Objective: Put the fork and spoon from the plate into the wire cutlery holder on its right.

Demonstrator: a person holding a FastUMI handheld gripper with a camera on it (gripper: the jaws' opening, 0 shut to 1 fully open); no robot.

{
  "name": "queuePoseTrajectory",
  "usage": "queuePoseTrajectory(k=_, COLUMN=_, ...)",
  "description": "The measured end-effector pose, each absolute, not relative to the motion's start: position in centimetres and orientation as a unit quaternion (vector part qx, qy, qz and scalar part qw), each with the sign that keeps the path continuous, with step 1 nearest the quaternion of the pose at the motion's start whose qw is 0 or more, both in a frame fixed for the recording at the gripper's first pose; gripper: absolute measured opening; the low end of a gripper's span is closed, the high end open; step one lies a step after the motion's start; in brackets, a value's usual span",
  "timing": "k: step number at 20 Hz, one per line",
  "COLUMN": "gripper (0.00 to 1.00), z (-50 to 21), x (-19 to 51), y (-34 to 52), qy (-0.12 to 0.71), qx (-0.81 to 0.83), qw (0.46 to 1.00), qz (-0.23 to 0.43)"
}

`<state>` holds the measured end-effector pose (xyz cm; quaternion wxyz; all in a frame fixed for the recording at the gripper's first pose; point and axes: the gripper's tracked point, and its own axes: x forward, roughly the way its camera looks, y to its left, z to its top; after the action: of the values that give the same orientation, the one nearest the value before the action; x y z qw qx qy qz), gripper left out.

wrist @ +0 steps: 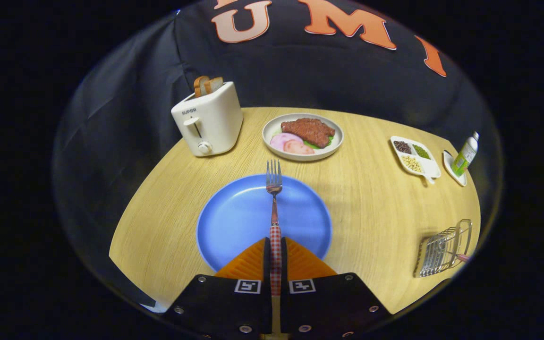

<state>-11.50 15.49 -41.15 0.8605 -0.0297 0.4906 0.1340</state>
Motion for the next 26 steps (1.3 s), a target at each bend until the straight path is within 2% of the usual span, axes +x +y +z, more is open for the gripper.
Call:
queuePoseTrajectory(k=11, gripper=0.07, z=-34.1, x=-11.9, y=-1.3, qy=0.474, qx=-0.044, qw=0.879, qz=0.026)
queuePoseTrajectory(k=20, gripper=0.07, z=-32.9, x=-15.3, y=-9.7, qy=0.552, qx=-0.080, qw=0.830, qz=0.000)
queuePoseTrajectory(k=26, gripper=0.07, z=-33.9, x=-17.5, y=-11.4, qy=0.625, qx=-0.071, qw=0.777, qz=0.015)
